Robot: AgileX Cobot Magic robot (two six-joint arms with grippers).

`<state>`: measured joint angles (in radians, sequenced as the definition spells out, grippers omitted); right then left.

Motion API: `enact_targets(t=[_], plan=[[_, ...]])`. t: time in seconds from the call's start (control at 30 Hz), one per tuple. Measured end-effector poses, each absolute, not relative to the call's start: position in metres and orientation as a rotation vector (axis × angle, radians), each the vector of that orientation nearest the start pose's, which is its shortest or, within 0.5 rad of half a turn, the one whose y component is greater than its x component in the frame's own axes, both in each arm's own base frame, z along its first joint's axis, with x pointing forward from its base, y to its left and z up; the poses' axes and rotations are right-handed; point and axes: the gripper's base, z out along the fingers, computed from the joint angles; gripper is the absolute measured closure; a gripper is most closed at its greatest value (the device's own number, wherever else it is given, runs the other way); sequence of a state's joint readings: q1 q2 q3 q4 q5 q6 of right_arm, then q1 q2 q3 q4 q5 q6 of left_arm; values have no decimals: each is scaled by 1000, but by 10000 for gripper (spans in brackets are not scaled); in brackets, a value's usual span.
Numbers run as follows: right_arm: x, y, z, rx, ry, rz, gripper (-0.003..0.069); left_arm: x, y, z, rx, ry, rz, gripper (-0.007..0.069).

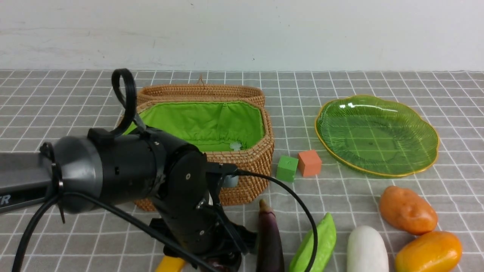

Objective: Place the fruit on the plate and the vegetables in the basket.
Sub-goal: Grab a mangosteen with your left arm and put it on the plate on the right

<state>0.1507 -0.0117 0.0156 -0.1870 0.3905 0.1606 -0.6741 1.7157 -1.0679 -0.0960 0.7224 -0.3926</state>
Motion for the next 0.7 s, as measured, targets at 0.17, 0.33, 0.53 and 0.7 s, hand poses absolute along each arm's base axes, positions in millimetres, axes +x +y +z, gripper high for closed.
enact_targets(t=[0.17,0.33,0.53,0.7], plan=[[52,1,174,-104,1868,29,418,252,-209,196,320,2918,-300,131],[52,1,174,-104,1868,29,418,249,-207,203,325,2914,-304,135],[52,1,174,-104,1868,29,418,245,-204,217,322,2885,-330,135],[52,1,174,-104,1868,29,418,242,-206,222,328,2887,-383,135]])
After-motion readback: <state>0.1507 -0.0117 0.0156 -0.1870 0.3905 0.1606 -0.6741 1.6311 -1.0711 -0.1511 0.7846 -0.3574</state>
